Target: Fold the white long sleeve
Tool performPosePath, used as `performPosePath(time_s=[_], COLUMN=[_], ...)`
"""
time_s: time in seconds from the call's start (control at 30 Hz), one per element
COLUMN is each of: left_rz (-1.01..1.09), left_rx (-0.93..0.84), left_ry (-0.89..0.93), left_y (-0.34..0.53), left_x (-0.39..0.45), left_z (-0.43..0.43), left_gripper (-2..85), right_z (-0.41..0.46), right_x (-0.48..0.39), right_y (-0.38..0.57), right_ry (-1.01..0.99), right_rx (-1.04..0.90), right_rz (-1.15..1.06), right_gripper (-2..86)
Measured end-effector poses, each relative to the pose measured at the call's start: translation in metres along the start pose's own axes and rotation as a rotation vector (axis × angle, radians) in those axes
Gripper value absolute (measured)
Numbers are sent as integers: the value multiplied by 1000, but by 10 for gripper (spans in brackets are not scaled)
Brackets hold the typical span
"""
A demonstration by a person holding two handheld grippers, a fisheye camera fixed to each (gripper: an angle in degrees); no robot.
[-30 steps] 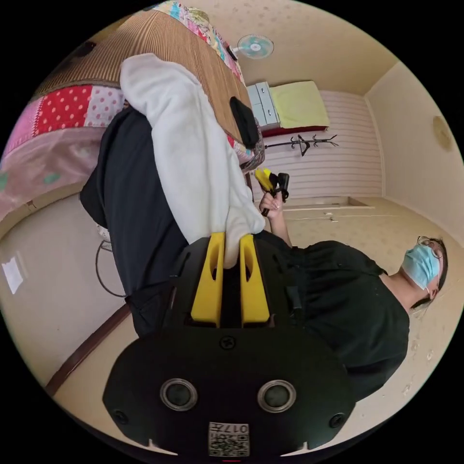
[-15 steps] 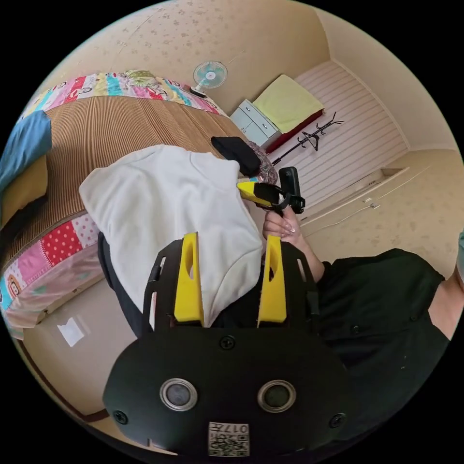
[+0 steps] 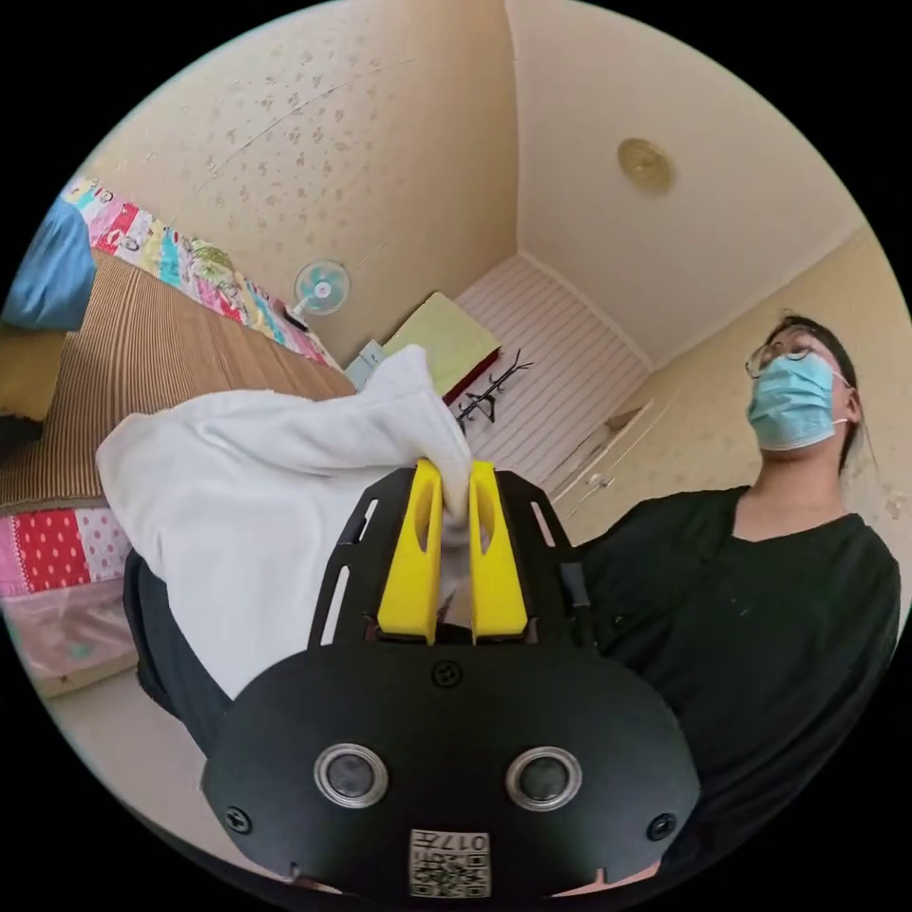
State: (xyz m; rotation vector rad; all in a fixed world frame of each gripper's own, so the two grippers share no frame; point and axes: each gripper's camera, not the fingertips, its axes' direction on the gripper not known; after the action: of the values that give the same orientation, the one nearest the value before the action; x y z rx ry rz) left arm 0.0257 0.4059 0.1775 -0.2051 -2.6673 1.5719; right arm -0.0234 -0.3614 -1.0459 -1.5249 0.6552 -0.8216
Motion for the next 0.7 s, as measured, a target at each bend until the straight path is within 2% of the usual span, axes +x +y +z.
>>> performPosePath(time_s=[0.07, 0.13, 0.33, 0.4, 0.47, 0.57, 0.7], left_rz=[43, 63, 26, -2, -22, 0, 213], left_rx=[100, 139, 136, 145, 159, 180, 246], left_ry=[27, 1, -57, -87, -133, -202, -292], left_y=[-2, -6, -1, 6, 12, 7, -31], left_x=[5, 7, -2, -6, -6, 2, 40], left_z=[-27, -45, -42, -43, -48, -61, -75], left_gripper=[48, 49, 49, 49, 49, 48, 45], right_z=[12, 48, 199, 231, 251, 228, 161], right_x=[14, 30, 19, 10, -1, -30, -126], right_y=[3, -9, -68, -79, -96, -119, -118], right_ry=[321, 536, 751, 785, 726, 665, 665], right_rx=[-19, -112, -324, -346, -352, -205, 119], right_rz=[-14, 1, -282, -350, -368, -267, -345], right_gripper=[115, 139, 161, 126, 58, 51, 46])
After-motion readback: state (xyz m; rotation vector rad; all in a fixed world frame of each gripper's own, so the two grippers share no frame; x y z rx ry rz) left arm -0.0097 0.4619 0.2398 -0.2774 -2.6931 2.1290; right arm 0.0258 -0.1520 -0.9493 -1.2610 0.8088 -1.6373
